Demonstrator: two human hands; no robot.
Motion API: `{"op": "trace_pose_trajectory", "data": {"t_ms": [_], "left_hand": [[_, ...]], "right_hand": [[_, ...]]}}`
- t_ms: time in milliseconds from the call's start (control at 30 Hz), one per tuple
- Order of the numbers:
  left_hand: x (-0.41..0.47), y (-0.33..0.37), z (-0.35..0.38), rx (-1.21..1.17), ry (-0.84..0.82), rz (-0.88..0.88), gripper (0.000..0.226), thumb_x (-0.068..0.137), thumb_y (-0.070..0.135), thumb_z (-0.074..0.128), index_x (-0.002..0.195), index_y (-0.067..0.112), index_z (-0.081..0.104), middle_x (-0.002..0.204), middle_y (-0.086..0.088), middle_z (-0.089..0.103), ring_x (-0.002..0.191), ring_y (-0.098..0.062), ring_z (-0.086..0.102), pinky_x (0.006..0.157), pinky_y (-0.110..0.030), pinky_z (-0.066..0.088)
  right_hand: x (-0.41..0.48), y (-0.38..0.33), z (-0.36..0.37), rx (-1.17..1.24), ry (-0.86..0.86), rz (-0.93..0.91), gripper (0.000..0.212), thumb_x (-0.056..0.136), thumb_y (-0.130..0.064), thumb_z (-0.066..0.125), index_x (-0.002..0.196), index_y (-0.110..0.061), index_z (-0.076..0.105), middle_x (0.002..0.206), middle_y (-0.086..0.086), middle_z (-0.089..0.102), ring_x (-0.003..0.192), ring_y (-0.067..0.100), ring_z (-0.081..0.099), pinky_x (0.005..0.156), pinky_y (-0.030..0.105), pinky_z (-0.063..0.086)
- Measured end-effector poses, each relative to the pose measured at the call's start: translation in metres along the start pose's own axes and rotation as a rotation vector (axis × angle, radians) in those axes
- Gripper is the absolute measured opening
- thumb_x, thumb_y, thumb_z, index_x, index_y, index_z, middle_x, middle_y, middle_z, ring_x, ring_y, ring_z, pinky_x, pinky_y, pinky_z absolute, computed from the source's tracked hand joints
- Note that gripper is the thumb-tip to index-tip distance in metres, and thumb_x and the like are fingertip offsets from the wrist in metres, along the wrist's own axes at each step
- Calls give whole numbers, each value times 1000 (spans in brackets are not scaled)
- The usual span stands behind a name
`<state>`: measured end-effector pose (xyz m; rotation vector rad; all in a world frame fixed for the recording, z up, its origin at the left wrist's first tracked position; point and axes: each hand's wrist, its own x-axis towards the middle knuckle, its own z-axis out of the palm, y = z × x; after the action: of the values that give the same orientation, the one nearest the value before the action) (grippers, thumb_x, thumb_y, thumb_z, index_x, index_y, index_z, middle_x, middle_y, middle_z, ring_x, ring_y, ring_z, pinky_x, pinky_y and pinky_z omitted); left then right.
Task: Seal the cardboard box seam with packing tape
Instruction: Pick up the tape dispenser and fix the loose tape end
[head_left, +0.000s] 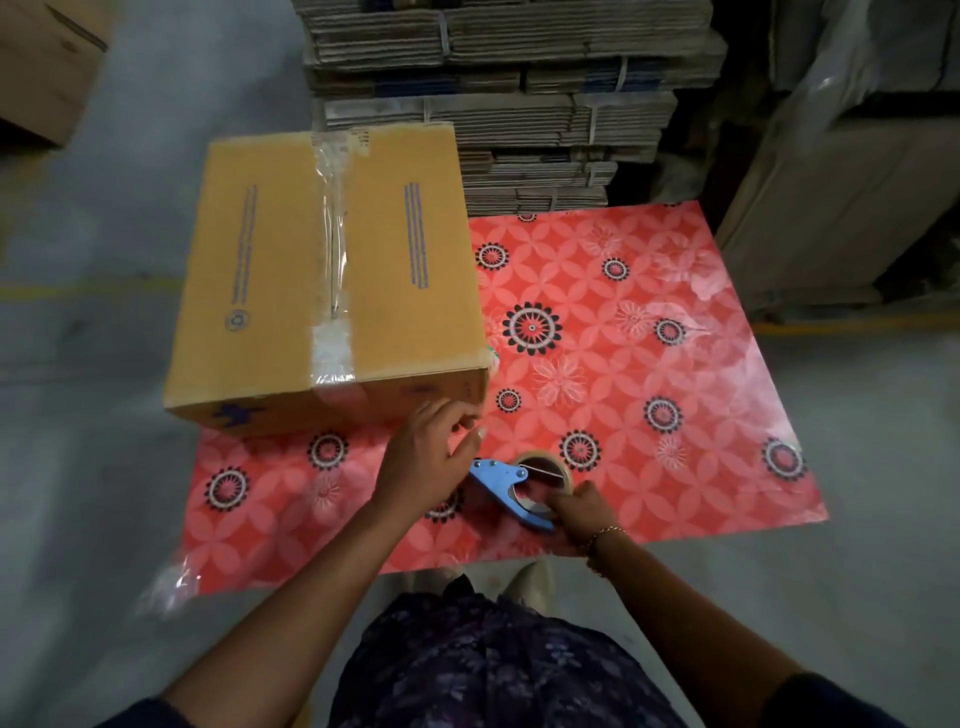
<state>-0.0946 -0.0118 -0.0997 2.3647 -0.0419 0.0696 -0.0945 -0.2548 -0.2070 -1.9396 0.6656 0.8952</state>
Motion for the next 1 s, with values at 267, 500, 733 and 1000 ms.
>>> {"op": "trace_pose_trajectory", "data": {"t_ms": [267,500,733,1000], "left_hand": [[-41,4,-20,-618,118,-842,22,93,44,60,90,24,67,90,-6,70,84,-30,65,67,-31,48],[-24,129,-26,-1432,-497,-744,78,98,62,26,126,3,69,118,-20,72,94,-33,74,76,-40,58],[7,182,-28,-1518,-155,-462,50,79,43,55,108,9,76,96,-17,70,79,-32,68,70,-36,51],[42,200,-41,-1499,225,-417,41,96,37,42,86,12,73,74,-7,70,61,-23,66,53,-26,52]], "right_hand": [[-39,-76,-59,12,-96,-566,22,83,-39,65,92,-22,54,84,19,69,63,22,67,53,48,61],[-122,-202,-127,-245,-391,-1096,29,85,0,62,111,-11,56,85,18,61,72,23,60,58,38,55],[-173,-204,-173,36,-278,-1153,39,80,-16,68,118,-18,62,118,7,69,103,23,68,84,38,56],[-191,-129,-148,151,-383,-854,35,86,-32,62,103,-1,67,91,6,75,75,22,68,62,30,48]]}}
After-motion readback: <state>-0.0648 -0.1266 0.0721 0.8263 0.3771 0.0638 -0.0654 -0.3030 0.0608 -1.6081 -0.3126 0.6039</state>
